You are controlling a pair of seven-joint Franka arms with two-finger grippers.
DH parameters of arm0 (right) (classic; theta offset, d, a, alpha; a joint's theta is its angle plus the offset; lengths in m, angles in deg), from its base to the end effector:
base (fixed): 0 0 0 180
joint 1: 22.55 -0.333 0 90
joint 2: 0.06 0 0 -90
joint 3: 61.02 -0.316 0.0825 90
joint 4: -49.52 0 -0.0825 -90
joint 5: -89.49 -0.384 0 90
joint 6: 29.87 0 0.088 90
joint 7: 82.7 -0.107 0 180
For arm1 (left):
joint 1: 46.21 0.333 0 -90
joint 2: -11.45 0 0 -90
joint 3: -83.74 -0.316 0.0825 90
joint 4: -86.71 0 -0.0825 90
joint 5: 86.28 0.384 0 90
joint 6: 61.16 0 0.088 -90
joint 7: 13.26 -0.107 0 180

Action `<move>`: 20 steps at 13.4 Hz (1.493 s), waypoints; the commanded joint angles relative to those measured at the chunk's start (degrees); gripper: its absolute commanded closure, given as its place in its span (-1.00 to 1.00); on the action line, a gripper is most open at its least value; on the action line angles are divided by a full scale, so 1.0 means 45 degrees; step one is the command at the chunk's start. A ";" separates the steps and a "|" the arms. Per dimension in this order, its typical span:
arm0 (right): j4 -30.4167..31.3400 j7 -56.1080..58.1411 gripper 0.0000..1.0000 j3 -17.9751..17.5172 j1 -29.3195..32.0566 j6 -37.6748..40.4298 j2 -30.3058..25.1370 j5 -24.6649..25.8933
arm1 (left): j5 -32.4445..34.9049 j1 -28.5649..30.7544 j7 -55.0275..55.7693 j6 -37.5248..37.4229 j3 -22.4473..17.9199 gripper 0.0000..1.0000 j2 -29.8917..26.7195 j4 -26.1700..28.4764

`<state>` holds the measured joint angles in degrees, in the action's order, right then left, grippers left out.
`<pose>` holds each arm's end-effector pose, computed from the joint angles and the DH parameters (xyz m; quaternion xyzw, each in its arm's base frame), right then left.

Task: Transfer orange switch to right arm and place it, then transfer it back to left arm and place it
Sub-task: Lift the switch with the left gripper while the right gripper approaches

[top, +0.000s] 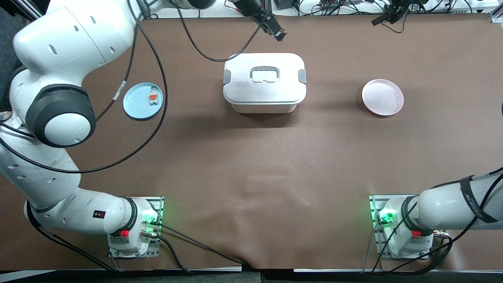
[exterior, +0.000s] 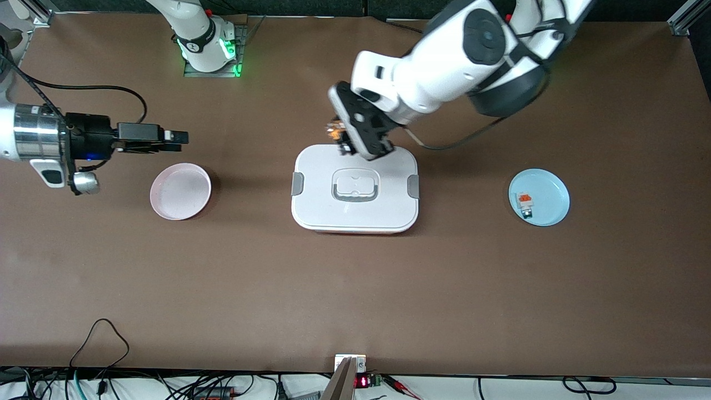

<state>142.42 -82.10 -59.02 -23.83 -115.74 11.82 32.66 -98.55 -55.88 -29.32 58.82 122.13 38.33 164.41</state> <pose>0.6008 0.0889 0.5262 -0.8693 0.0452 0.1390 0.4723 0.5352 -0.4629 0.5413 0.8530 -0.4316 0.1062 0.2734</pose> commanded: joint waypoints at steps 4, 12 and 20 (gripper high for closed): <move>-0.0058 -0.0635 -1.00 -0.0033 -0.1743 -0.1443 0.0193 -0.0516 | -0.0301 -0.0995 0.0950 0.2342 -0.0112 0.79 0.0647 -0.0624; -0.0545 -0.3820 -1.00 -0.1029 -0.3289 -0.4805 0.0174 -0.0321 | -0.0555 -0.0956 0.1088 0.2363 -0.0131 0.79 0.0804 -0.1054; -0.0527 -0.3842 -1.00 -0.1048 -0.3328 -0.4610 0.0193 0.0930 | -0.0418 -0.0858 0.0893 0.2343 -0.0209 0.79 0.0823 -0.1034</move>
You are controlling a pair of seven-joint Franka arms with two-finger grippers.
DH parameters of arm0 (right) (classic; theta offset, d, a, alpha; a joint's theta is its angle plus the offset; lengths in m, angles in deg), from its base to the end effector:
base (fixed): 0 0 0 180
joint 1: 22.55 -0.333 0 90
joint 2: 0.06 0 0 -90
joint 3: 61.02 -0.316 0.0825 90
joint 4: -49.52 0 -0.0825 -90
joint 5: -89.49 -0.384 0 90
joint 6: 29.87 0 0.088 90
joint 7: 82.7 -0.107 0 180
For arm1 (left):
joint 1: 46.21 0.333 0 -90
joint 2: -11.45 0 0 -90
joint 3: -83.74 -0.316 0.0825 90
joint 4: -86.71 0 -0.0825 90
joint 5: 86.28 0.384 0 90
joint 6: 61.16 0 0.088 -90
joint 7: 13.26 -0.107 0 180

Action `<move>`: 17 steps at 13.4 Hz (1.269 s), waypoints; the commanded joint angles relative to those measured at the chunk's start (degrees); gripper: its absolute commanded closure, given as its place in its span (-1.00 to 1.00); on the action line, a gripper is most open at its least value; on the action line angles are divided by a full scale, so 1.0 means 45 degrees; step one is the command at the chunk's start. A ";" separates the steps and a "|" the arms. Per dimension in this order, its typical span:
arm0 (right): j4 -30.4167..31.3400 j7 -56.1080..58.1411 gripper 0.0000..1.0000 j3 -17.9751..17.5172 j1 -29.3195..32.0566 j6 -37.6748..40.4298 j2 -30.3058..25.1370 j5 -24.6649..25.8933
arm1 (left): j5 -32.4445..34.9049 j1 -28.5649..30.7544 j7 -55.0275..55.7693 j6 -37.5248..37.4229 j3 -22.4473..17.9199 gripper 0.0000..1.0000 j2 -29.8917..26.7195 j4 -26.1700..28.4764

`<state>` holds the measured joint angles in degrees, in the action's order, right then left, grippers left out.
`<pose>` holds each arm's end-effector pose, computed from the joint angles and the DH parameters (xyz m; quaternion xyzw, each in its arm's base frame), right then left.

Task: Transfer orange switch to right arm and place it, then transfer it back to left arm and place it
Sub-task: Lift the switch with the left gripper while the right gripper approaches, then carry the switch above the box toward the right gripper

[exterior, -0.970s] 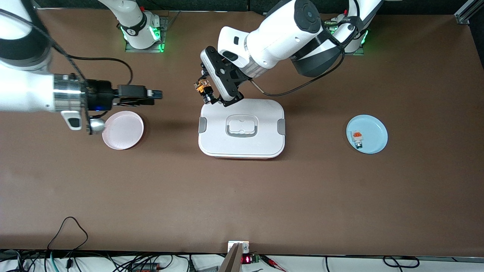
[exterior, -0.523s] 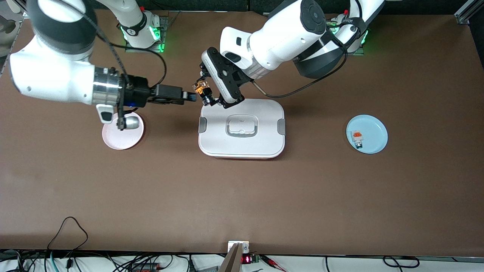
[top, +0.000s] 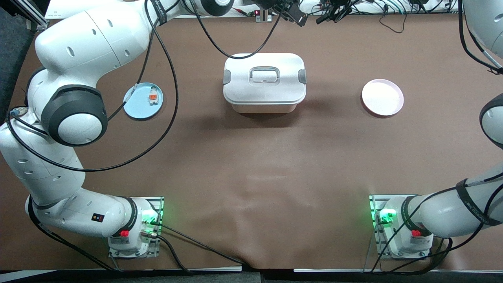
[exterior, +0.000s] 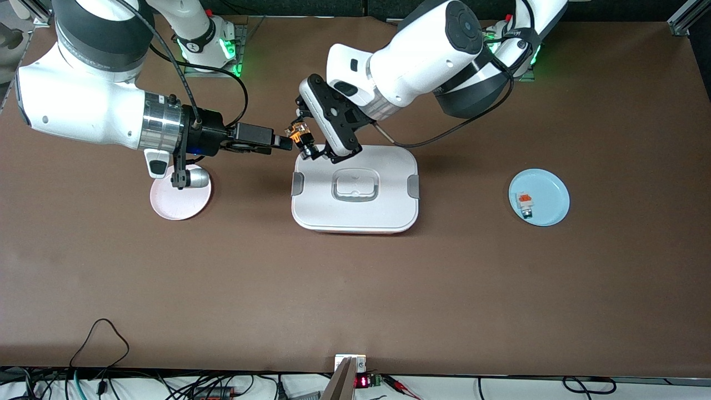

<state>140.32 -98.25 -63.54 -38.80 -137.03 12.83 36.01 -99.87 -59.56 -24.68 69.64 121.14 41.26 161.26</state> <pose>0.5920 0.2630 0.5412 -0.8935 0.0952 0.1037 0.4265 0.5453 -0.4887 0.5546 0.8541 -0.3727 0.1718 0.3195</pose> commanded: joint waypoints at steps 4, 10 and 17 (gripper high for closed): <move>-0.0080 -0.0178 -1.00 -0.0064 -0.0137 0.0043 -0.0030 0.0184 | -0.0126 -0.0021 -0.0119 -0.0061 0.0010 0.79 0.0154 -0.0336; -0.0080 -0.0313 -1.00 -0.0475 -0.0235 -0.0035 -0.0030 0.1239 | -0.0107 0.0194 -0.0139 -0.0081 0.0010 0.79 0.0115 -0.0336; -0.0568 -0.0275 -1.00 -0.0475 -0.0235 -0.0074 -0.0050 0.1141 | -0.0087 0.0194 -0.0119 -0.0120 0.0010 0.78 0.0115 -0.0336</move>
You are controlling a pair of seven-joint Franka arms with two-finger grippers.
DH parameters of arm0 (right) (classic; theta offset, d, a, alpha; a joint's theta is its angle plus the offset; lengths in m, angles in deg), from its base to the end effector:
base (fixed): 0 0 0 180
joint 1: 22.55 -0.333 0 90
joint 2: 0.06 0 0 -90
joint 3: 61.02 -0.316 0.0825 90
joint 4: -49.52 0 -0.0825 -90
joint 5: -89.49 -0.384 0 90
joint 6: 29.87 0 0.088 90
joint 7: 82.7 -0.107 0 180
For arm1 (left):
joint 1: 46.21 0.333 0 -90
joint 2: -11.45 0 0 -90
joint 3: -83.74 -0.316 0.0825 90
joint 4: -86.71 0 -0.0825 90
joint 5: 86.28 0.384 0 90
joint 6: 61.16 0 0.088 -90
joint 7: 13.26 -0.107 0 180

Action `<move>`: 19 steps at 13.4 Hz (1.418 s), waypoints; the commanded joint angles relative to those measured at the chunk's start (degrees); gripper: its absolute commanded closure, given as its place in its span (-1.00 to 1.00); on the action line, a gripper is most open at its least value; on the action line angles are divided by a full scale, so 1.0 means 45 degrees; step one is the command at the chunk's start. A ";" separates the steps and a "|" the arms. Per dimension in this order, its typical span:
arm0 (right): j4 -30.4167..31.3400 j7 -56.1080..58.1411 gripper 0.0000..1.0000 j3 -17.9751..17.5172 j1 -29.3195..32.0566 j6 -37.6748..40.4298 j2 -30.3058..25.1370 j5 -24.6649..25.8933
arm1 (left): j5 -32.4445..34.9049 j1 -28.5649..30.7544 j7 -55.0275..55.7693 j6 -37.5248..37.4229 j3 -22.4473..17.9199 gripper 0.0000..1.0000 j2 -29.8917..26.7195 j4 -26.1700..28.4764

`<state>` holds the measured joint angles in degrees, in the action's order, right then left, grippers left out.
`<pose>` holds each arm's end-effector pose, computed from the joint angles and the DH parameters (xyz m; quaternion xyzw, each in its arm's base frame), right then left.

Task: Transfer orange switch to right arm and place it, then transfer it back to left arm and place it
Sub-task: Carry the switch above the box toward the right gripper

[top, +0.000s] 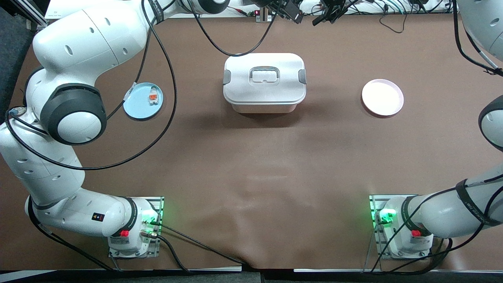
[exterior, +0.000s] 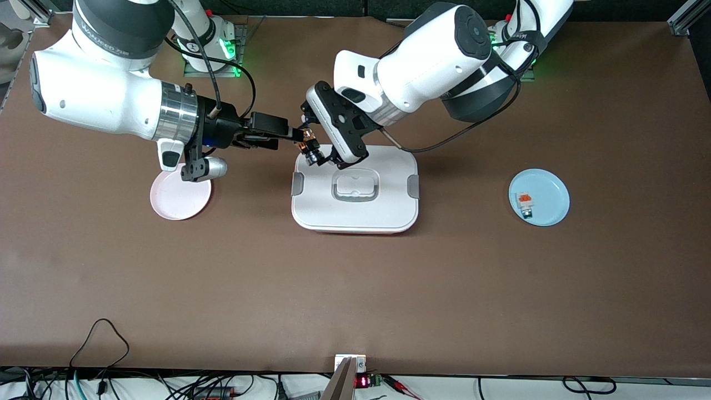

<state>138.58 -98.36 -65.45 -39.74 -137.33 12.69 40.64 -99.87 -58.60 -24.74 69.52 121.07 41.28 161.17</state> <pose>0.5817 0.2865 0.5540 -0.9101 0.0584 0.0880 0.4007 0.5540 -0.4789 0.5547 0.8573 -0.3658 0.1744 0.3177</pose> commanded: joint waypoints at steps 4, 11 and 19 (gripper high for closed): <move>-0.0181 -0.0192 -1.00 -0.0069 -0.0065 -0.0395 0.0175 0.0132 | -0.0107 -0.0019 -0.0106 -0.0093 0.0025 0.78 0.0111 -0.0315; -0.0181 -0.0133 -1.00 -0.0070 -0.0356 -0.0883 0.0488 0.0210 | -0.0185 0.0429 -0.0203 -0.0054 0.0239 0.78 -0.0219 -0.0335; -0.0532 -0.0191 -1.00 -0.0070 -0.0534 -0.1295 0.0489 0.0093 | -0.0732 0.0586 -0.0204 -0.0035 0.0240 0.77 -0.0670 -0.0335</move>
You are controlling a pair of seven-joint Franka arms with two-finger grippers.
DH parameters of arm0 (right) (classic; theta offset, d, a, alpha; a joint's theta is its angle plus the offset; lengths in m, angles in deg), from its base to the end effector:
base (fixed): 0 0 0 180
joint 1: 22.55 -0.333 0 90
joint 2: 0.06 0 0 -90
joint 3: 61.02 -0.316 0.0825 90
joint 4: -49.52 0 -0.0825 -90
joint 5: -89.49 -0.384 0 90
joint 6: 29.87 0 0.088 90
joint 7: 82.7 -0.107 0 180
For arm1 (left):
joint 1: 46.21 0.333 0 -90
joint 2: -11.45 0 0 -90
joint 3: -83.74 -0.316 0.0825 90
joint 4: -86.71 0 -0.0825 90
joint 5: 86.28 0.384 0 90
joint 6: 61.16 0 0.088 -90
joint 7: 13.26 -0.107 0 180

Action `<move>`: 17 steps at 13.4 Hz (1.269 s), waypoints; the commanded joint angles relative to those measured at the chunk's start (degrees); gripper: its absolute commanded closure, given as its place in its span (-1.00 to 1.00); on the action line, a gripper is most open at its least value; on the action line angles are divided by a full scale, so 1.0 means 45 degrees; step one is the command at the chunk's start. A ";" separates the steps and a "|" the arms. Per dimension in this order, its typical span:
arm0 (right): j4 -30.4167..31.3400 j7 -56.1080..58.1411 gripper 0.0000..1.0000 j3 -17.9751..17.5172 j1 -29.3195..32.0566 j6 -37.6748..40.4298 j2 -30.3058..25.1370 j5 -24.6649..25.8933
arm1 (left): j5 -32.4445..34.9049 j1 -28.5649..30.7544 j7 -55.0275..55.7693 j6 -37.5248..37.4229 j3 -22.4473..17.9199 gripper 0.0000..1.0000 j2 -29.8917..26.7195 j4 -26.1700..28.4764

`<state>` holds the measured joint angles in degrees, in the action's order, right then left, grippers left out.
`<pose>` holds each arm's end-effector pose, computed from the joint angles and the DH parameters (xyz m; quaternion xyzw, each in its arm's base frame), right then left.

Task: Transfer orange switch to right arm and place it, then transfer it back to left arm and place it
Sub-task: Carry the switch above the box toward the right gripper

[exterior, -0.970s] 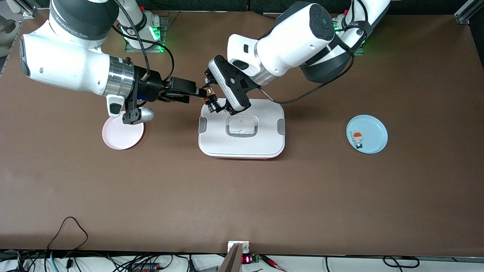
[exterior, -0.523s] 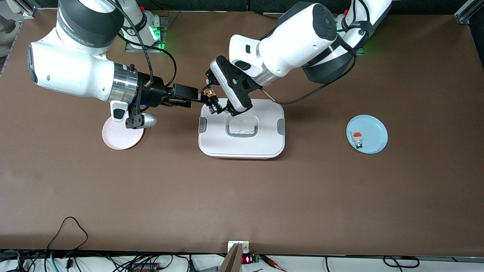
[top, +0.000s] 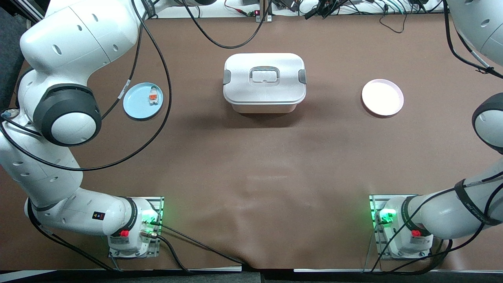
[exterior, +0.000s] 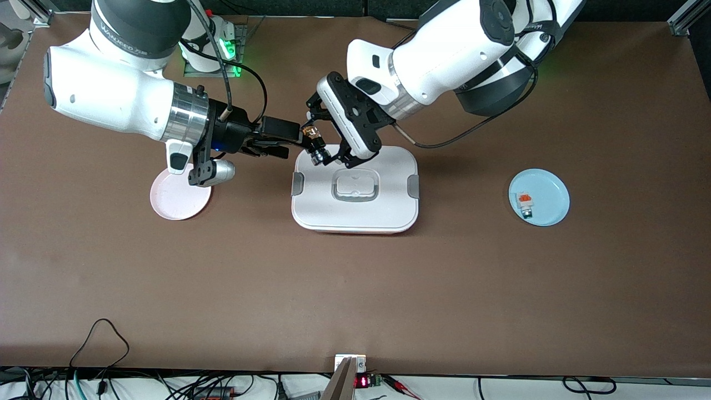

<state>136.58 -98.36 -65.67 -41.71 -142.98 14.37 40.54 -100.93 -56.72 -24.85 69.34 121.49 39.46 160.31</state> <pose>0.5900 0.3062 0.5587 -0.9078 0.0608 0.0503 0.4118 0.5605 -0.4608 0.5837 0.8554 -0.3543 0.1959 0.3231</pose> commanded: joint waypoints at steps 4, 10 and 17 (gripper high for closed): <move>-0.0129 -0.0230 -1.00 -0.0001 0.0001 0.0096 0.0056 0.0116 | -0.0495 0.0168 -0.0179 -0.0015 0.0148 0.77 -0.0267 -0.0144; -0.0207 -0.0269 -1.00 -0.0001 0.0001 0.0038 0.0055 0.0096 | -0.0495 0.0148 -0.0179 -0.0015 0.0129 0.77 -0.0267 -0.0144; -0.0402 -0.0269 -1.00 0.0174 0.0294 0.0526 -0.0081 -0.0234 | -0.0495 0.0167 -0.0179 -0.0015 0.0128 0.77 -0.0267 -0.0144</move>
<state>135.55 -98.48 -65.09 -41.06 -142.32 14.21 40.42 -101.02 -56.53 -24.85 69.51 121.76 39.43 159.53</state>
